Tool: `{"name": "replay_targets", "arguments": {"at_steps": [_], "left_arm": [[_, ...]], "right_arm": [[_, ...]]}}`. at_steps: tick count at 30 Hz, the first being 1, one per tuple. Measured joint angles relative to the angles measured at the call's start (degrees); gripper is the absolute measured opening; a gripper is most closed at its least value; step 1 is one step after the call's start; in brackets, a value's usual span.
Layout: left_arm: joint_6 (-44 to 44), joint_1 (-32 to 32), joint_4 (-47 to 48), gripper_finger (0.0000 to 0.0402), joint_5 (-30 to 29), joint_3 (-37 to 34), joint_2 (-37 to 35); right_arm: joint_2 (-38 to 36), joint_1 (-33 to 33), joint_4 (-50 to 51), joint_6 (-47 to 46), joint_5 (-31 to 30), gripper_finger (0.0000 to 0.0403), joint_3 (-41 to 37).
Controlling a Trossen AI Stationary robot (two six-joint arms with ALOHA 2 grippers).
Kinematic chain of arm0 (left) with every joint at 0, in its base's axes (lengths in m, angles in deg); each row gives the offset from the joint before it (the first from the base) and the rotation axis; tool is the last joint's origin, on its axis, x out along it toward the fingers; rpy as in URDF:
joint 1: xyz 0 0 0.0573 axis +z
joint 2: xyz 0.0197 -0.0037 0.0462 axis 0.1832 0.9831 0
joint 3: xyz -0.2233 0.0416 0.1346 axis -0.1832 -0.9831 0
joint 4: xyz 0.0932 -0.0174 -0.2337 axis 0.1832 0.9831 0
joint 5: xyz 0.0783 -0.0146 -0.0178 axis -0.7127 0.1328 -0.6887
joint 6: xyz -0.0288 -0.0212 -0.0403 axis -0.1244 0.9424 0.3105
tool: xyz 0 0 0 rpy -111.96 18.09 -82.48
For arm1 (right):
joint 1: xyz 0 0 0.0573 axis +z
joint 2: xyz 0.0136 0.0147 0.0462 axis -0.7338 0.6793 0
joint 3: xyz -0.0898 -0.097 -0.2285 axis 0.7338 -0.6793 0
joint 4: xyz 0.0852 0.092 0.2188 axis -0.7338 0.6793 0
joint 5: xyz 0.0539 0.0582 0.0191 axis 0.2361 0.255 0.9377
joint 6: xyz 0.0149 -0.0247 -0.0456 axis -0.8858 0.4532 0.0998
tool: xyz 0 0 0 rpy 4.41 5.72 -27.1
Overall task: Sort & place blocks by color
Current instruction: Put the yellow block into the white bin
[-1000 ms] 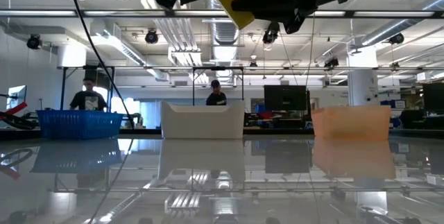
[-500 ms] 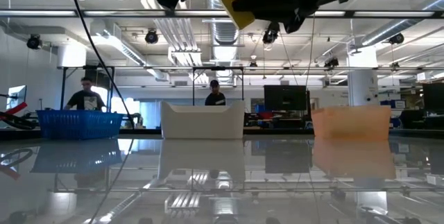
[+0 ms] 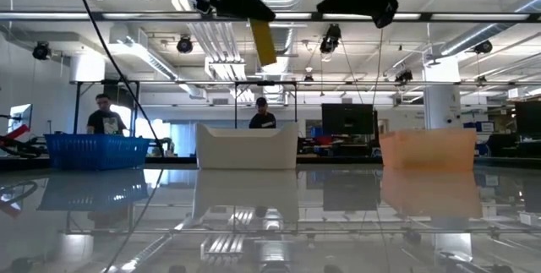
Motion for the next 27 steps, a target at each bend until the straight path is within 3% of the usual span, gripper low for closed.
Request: {"name": "replay_targets", "arguments": {"at_steps": [5, 10, 13, 19, 27], "left_arm": [[-0.1, 10.0, 11.9, 0.0046, 5.4, 2.8, -1.4], [0.4, 20.6, 13.4, 0.0046, 10.0, 2.5, -0.3], [5.2, 25.4, 13.9, 0.0046, 9.7, 2.4, 1.2], [6.5, 28.1, 15.7, 0.0046, -2.4, 2.5, 5.8], [7.5, 28.5, 15.5, 0.0046, -10.0, 4.1, 13.2]], "right_arm": [[-4.2, 0.0, 6.9, -4.9, -0.2, 0.0186, -0.3], [-4.5, 0.1, 8.0, -5.1, -0.5, 0.0179, -0.4], [-3.9, 0.1, 8.0, -5.1, -1.3, 0.0178, -0.4], [-2.5, 0.1, 8.0, -5.1, -1.4, 0.0177, -0.4], [-1.9, 0.1, 7.9, -5.1, -1.5, 0.0178, -0.5]]}}
